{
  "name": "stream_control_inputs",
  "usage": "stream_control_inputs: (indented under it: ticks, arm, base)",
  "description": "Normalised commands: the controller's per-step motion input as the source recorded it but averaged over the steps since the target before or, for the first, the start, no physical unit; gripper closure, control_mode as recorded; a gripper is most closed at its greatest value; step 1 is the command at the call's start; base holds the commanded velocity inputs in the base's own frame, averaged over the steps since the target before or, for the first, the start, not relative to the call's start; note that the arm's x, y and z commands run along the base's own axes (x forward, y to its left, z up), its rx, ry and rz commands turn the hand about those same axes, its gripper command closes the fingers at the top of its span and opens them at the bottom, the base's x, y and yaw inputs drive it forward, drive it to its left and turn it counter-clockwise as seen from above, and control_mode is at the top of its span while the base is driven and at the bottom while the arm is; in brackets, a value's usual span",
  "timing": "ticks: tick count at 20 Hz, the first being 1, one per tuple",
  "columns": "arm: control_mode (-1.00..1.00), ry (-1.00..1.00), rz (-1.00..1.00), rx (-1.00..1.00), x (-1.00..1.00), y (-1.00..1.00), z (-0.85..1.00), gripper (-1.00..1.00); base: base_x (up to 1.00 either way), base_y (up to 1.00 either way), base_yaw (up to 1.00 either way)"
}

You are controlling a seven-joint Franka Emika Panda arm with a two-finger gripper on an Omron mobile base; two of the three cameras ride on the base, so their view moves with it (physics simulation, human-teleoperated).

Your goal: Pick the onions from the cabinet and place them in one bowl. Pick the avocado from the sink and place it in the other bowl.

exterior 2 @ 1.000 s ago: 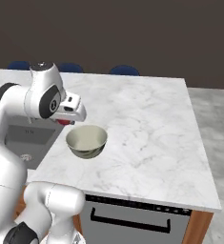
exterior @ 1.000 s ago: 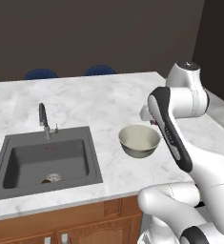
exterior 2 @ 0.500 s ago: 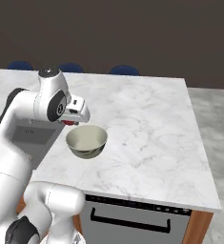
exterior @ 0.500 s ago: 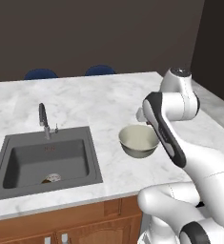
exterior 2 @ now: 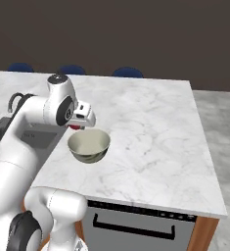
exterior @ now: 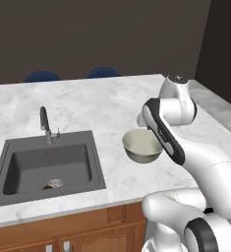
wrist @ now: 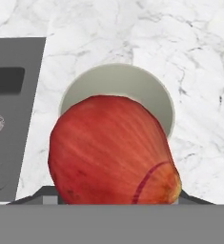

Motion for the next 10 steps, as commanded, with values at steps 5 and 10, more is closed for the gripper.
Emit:
stream_control_inputs:
  ticks: [5,10]
  arm:
    - [-1.0,0.01,0.0,0.0,0.06,0.0,-0.29,1.0]
    - [-1.0,0.01,0.0,0.0,0.0,0.0,-0.28,1.0]
  base:
    - [0.0,0.0,0.0]
    - [0.0,0.0,0.0]
